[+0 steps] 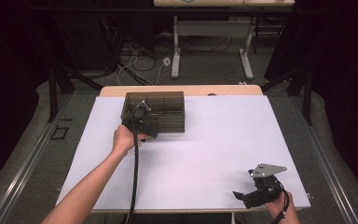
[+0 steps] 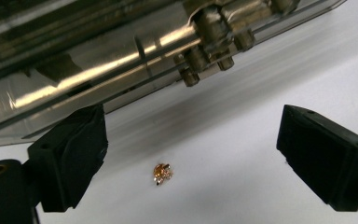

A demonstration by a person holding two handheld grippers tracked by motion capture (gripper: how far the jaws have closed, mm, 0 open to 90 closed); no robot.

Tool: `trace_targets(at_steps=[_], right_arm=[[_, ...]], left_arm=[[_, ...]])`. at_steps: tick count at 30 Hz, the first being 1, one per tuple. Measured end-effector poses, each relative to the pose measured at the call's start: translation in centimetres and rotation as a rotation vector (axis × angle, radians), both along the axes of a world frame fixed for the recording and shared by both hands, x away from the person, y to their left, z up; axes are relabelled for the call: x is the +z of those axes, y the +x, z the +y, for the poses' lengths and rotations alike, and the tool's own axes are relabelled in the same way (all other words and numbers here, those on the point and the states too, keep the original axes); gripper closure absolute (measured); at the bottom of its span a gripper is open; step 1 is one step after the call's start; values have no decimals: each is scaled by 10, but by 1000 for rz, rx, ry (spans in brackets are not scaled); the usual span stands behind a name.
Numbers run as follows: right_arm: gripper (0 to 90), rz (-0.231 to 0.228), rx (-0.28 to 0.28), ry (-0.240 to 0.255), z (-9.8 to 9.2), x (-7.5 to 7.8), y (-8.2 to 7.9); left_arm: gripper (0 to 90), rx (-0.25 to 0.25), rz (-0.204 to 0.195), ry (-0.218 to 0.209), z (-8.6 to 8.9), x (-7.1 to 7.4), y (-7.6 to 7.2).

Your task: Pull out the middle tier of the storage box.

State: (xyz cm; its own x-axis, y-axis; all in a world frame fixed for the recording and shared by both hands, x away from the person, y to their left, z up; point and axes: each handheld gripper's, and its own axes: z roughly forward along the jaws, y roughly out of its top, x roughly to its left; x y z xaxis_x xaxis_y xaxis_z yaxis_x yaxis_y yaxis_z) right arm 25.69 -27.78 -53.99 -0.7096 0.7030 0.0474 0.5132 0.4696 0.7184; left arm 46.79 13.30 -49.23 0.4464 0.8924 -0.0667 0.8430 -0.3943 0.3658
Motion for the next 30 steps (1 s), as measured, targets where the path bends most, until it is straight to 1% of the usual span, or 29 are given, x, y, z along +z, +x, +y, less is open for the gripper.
trace_targets(at_steps=[1,2,3,5,7,9,12,13,14,15,16,17,19,20,21,22,23,24,25,27,28,30], right_arm=[[0,0,0,0,0,0,0],[0,8,1,-6,0,1,0],[0,5,3,-7,0,0,0],[0,6,4,-7,-1,0,0],[0,1,0,-4,0,0,0],[0,4,-3,-3,-1,0,0],[0,5,-2,-4,-1,0,0],[0,5,-2,-4,-1,0,0],[0,7,-4,-2,0,0,0],[0,7,-3,-3,-1,0,0],[0,8,-3,-3,-1,0,0],[0,9,-4,-2,0,0,0],[0,9,-3,-2,0,0,0],[0,9,-3,-2,0,0,0],[0,11,-3,-2,0,0,0],[0,11,-2,-2,0,0,0],[0,12,-2,-2,0,0,0],[0,12,-3,-3,0,0,1],[0,13,-3,-2,0,0,0],[0,14,-3,-1,0,0,0],[0,14,-2,0,0,0,0],[0,15,-1,1,0,0,0]], left_arm=[[109,0,0,0,0,0,0],[119,9,3,-7,-2,1,2],[123,20,10,-16,-4,1,2],[140,18,10,-15,-5,1,4],[149,24,23,-24,-8,0,5],[150,42,21,-37,-9,0,6],[154,46,35,-37,-13,-1,8],[158,47,35,-29,-15,-2,9],[161,55,38,-33,-16,-2,9],[177,67,38,-33,-17,-2,9],[192,65,38,-31,-18,-3,9],[203,74,43,-38,-20,-3,10],[263,91,45,-47,-22,-3,10],[269,94,53,-48,-23,-3,11],[293,99,48,-54,-24,-4,11],[333,103,49,-47,-26,-3,12],[339,103,49,-47,-26,-3,12],[362,105,55,-55,-28,-4,13],[395,113,55,-52,-29,-4,13],[398,126,60,-50,-30,-4,14],[404,131,61,-41,-31,-4,14],[426,165,72,-57,-30,-5,15]])
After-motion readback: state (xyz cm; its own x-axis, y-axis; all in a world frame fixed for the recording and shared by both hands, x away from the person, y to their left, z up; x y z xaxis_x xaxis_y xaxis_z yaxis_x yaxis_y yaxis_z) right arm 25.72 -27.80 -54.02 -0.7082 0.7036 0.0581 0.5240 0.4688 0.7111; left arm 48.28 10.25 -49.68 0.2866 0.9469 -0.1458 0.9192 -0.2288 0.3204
